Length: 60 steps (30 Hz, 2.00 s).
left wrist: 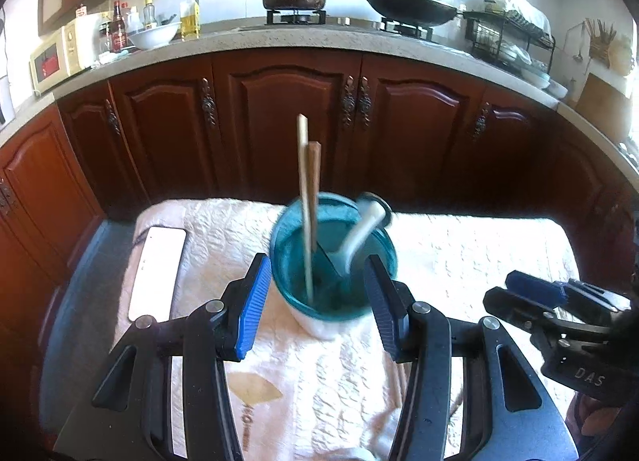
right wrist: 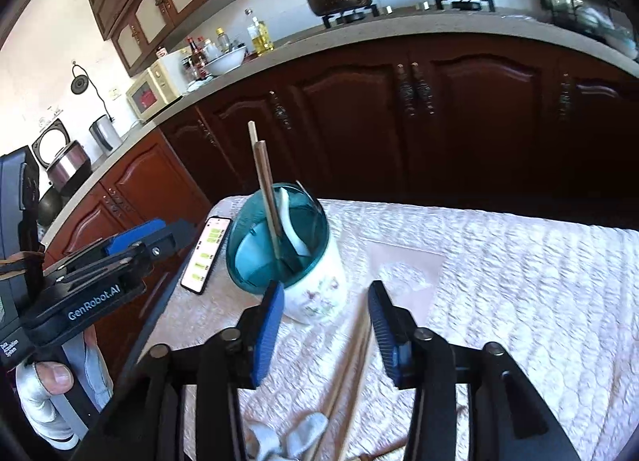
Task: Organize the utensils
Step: 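Withdraw both open tools from the holder, then lower both open tools toward the wooden chopsticks lying beside the holder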
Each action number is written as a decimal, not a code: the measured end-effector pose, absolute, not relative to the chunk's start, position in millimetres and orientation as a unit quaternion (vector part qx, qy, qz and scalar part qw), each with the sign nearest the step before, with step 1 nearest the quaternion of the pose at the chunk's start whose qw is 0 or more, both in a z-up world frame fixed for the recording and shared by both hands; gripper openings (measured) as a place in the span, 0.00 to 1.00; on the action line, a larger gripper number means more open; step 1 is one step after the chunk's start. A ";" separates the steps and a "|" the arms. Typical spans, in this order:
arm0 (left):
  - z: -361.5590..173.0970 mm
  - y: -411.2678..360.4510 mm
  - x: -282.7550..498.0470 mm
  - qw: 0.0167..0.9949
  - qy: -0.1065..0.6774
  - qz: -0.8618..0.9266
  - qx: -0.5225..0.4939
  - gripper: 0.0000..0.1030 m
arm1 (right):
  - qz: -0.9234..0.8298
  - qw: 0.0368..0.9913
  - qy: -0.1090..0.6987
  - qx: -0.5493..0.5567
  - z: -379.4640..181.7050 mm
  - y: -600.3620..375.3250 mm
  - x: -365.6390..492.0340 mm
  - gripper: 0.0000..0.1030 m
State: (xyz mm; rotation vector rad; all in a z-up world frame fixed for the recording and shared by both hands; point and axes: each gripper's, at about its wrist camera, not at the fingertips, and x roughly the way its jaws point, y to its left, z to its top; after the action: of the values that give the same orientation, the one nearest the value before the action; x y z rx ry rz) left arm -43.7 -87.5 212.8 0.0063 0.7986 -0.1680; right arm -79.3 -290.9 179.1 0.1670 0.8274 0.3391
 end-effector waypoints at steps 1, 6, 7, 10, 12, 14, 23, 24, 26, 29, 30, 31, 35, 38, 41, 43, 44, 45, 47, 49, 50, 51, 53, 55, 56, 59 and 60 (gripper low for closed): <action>211.0 -90.8 -46.8 0.917 0.389 -0.083 0.004 0.47 | 0.159 0.900 0.398 0.079 179.3 -294.1 -83.7 0.43; 202.1 -103.7 -59.8 0.913 0.398 -0.093 -0.001 0.47 | 0.134 0.905 0.396 0.074 177.5 -310.2 -102.0 0.43; 200.5 -106.2 -61.2 0.912 0.400 -0.095 -0.001 0.47 | 0.131 0.905 0.397 0.076 176.0 -314.4 -106.0 0.43; 193.5 -113.5 -65.3 0.909 0.405 -0.097 0.005 0.47 | 0.118 0.905 0.401 0.076 171.3 -325.9 -113.0 0.43; 189.2 -116.5 -67.6 0.908 0.408 -0.097 0.006 0.47 | 0.109 0.905 0.404 0.076 166.8 -333.9 -117.4 0.43; 185.0 -118.5 -69.0 0.907 0.411 -0.097 0.005 0.47 | 0.100 0.904 0.408 0.081 162.0 -342.3 -122.2 0.43; 167.9 -129.8 -74.0 0.902 0.421 -0.097 0.013 0.47 | 0.075 0.892 0.435 0.097 138.0 -367.0 -128.8 0.43; 166.3 -131.0 -74.2 0.902 0.421 -0.097 0.014 0.47 | 0.072 0.891 0.438 0.097 136.2 -366.3 -127.8 0.43; 163.4 -132.4 -74.8 0.901 0.423 -0.096 0.015 0.47 | 0.069 0.890 0.441 0.096 133.1 -366.4 -127.6 0.43; 157.9 -134.8 -73.9 0.899 0.428 -0.096 0.020 0.47 | 0.065 0.886 0.448 0.100 127.3 -370.0 -126.8 0.43; 155.9 -135.4 -73.2 0.898 0.430 -0.096 0.021 0.47 | 0.063 0.885 0.450 0.100 127.2 -370.1 -126.7 0.43; 154.4 -135.7 -72.9 0.897 0.431 -0.096 0.022 0.47 | 0.062 0.884 0.452 0.099 125.6 -371.0 -126.3 0.43; 146.5 -137.2 -70.7 0.892 0.440 -0.096 0.023 0.47 | 0.055 0.881 0.461 0.092 119.0 -374.0 -125.2 0.43; 139.4 -137.3 -67.7 0.887 0.451 -0.100 0.018 0.47 | 0.051 0.875 0.472 0.097 111.2 -378.7 -122.9 0.43; 132.5 -135.4 -65.1 0.880 0.461 -0.114 0.004 0.47 | 0.047 0.870 0.481 0.101 102.8 -381.5 -122.6 0.43; 127.8 -133.6 -63.3 0.874 0.470 -0.125 -0.007 0.47 | 0.044 0.866 0.487 0.103 96.8 -382.7 -122.5 0.43; 124.4 -132.0 -61.9 0.870 0.475 -0.130 -0.013 0.47 | 0.043 0.862 0.493 0.107 92.4 -384.1 -121.9 0.43; 122.0 -131.0 -61.1 0.867 0.479 -0.135 -0.019 0.47 | 0.042 0.860 0.497 0.109 88.7 -385.1 -121.9 0.43; 115.7 -129.2 -58.6 0.860 0.489 -0.145 -0.028 0.47 | 0.042 0.854 0.506 0.115 80.4 -387.1 -121.5 0.43; 108.8 -129.9 -56.6 0.853 0.499 -0.149 -0.025 0.47 | 0.042 0.849 0.513 0.117 74.8 -387.0 -121.0 0.43; 105.3 -131.3 -55.8 0.850 0.503 -0.151 -0.020 0.46 | 0.043 0.847 0.517 0.118 71.3 -386.8 -119.9 0.43; 101.3 -133.1 -55.1 0.847 0.508 -0.154 -0.017 0.46 | 0.044 0.846 0.519 0.119 68.3 -386.5 -119.1 0.43; 95.4 -136.8 -53.6 0.841 0.516 -0.162 -0.015 0.45 | 0.048 0.847 0.513 0.130 64.9 -385.7 -117.4 0.43; 88.0 -141.2 -52.5 0.835 0.525 -0.166 -0.010 0.41 | 0.048 0.844 0.517 0.134 60.6 -385.0 -115.5 0.43; 84.4 -143.7 -51.7 0.832 0.529 -0.168 -0.008 0.37 | 0.053 0.842 0.519 0.136 59.1 -383.8 -114.4 0.43; 70.0 -150.1 -48.4 0.823 0.543 -0.168 0.005 0.28 | 0.072 0.841 0.521 0.124 56.9 -371.3 -109.9 0.43; 64.2 -152.8 -46.4 0.819 0.549 -0.168 0.006 0.27 | 0.074 0.842 0.520 0.119 56.9 -368.4 -109.1 0.43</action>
State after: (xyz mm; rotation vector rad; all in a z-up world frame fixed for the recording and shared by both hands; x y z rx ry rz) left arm -46.4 -152.8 64.2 0.0138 1.1703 -0.3584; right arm -109.1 -368.4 56.9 0.2517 1.0992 0.1553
